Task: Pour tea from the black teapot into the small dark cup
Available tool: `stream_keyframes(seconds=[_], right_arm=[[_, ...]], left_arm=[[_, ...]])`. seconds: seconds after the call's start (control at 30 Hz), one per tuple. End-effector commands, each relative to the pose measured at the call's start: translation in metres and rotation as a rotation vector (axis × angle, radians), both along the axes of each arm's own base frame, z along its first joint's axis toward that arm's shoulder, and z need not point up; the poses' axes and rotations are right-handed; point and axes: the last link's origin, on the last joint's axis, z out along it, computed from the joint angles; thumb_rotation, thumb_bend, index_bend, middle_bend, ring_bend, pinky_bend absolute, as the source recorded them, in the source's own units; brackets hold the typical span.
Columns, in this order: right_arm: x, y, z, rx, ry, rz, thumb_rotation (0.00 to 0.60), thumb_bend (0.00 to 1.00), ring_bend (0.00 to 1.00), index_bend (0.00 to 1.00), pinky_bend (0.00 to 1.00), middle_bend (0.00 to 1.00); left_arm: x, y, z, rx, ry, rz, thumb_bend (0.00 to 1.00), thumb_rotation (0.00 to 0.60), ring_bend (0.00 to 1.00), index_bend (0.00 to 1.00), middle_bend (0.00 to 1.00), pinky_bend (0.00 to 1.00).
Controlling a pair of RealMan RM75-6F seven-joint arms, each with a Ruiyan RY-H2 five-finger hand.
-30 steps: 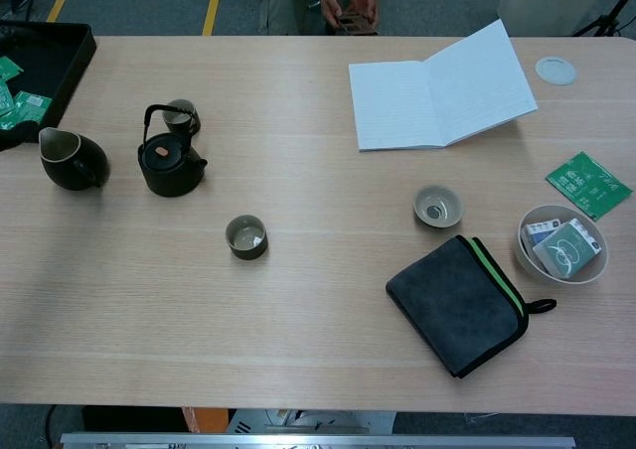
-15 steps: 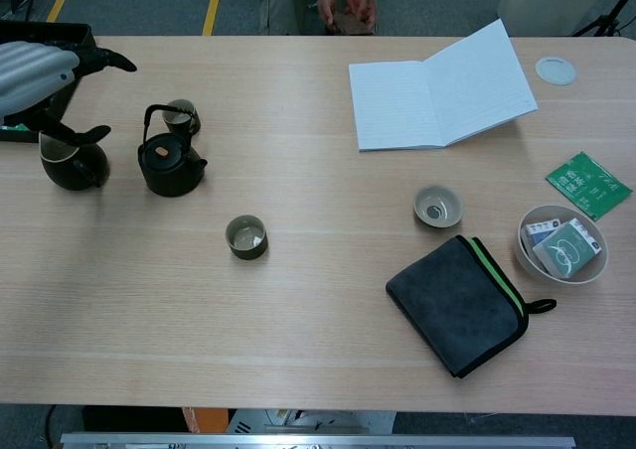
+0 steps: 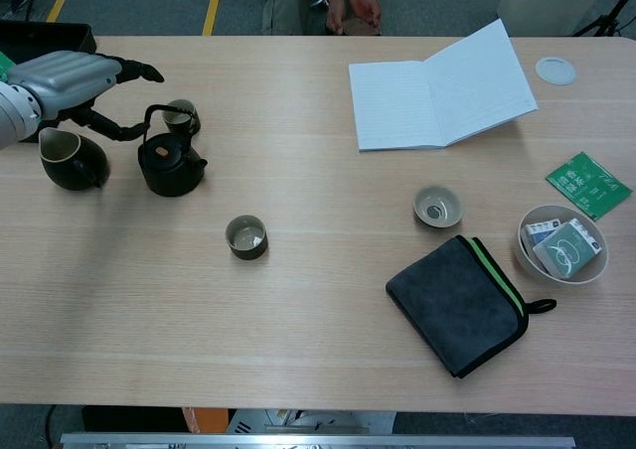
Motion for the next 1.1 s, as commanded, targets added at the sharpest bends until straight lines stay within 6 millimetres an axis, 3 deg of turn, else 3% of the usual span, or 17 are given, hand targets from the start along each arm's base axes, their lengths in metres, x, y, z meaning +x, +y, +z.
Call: stream_keyframes(seconds=[0.03, 0.37, 0.67, 1.1], right_arm=[[0.000, 0.000, 0.000, 0.000, 0.001, -0.002, 0.600, 0.01, 0.25, 0.32, 0.18, 0.37], [-0.005, 0.001, 0.003, -0.008, 0.001, -0.014, 0.600, 0.01, 0.25, 0.32, 0.18, 0.37], [-0.008, 0.000, 0.005, -0.012, 0.000, -0.024, 0.600, 0.01, 0.25, 0.32, 0.18, 0.37], [-0.012, 0.000, 0.005, -0.014, -0.002, -0.035, 0.600, 0.01, 0.25, 0.32, 0.18, 0.37]], left_arm=[[0.006, 0.007, -0.010, -0.020, 0.013, 0.010, 0.36, 0.274, 0.09, 0.10, 0.13, 0.10], [0.016, 0.021, -0.028, -0.028, 0.031, 0.042, 0.35, 0.108, 0.09, 0.10, 0.13, 0.10], [0.019, 0.027, -0.043, -0.039, 0.065, 0.073, 0.33, 0.070, 0.10, 0.11, 0.17, 0.10], [0.025, 0.028, -0.054, -0.026, 0.079, 0.062, 0.32, 0.067, 0.13, 0.20, 0.24, 0.10]])
